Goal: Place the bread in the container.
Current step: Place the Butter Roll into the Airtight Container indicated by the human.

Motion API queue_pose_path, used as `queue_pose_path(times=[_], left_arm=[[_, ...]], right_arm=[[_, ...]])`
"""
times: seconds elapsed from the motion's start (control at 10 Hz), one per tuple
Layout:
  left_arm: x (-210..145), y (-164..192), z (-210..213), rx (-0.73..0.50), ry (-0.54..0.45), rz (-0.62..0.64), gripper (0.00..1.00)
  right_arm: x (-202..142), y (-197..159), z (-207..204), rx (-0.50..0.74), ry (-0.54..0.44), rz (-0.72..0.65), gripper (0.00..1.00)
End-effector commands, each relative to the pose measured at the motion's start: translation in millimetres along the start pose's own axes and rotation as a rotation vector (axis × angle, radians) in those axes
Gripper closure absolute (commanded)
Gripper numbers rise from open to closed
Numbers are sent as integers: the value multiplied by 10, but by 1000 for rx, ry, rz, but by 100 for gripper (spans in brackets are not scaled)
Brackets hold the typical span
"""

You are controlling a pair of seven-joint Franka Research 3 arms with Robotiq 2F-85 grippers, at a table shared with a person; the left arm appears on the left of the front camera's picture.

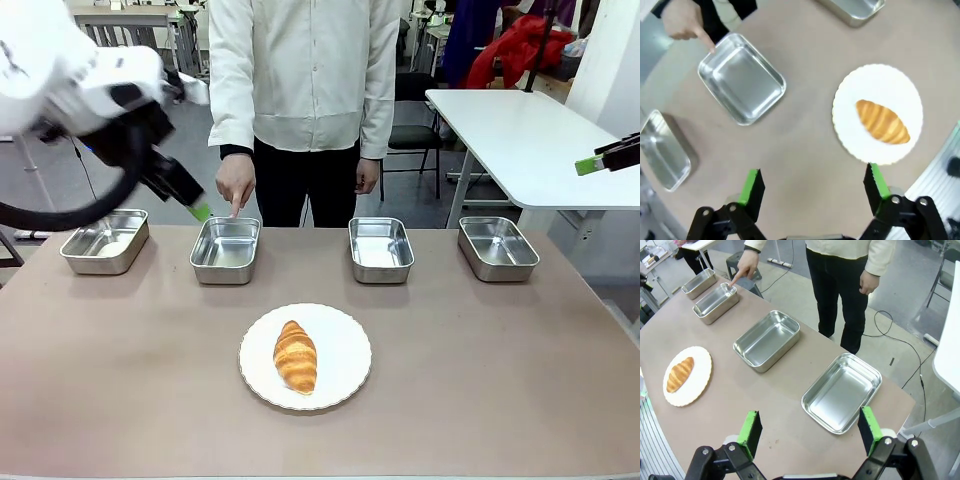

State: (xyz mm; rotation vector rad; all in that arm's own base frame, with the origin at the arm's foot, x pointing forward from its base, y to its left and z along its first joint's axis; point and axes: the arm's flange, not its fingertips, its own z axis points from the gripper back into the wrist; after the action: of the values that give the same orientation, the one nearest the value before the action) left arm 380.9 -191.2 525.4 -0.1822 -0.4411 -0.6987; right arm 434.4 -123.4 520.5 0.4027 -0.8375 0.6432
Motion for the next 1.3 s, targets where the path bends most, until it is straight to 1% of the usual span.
queue_pose_path(times=[0.0,0.1,0.2,0.3,0.4,0.8,0.9,1.0,1.2], left_arm=[[10,-343,-364,108,42,155,0],[28,-519,-593,135,81,227,0],[40,-575,-756,141,96,286,0],[8,-489,-818,109,143,233,0],[-58,-601,-640,112,74,210,0],[-58,-601,-640,112,74,210,0],[-35,-629,-672,107,78,228,0],[6,-802,-781,119,100,213,0],[148,-1094,-1094,129,124,311,0]], right_arm=[[13,-2,3,7,-15,1,0],[13,-2,3,7,-15,1,0],[13,-2,3,7,-15,1,0],[13,-2,3,7,-15,1,0],[13,-2,3,7,-15,1,0],[13,-2,3,7,-15,1,0],[13,-2,3,7,-15,1,0],[13,-2,3,7,-15,1,0],[13,-2,3,7,-15,1,0]])
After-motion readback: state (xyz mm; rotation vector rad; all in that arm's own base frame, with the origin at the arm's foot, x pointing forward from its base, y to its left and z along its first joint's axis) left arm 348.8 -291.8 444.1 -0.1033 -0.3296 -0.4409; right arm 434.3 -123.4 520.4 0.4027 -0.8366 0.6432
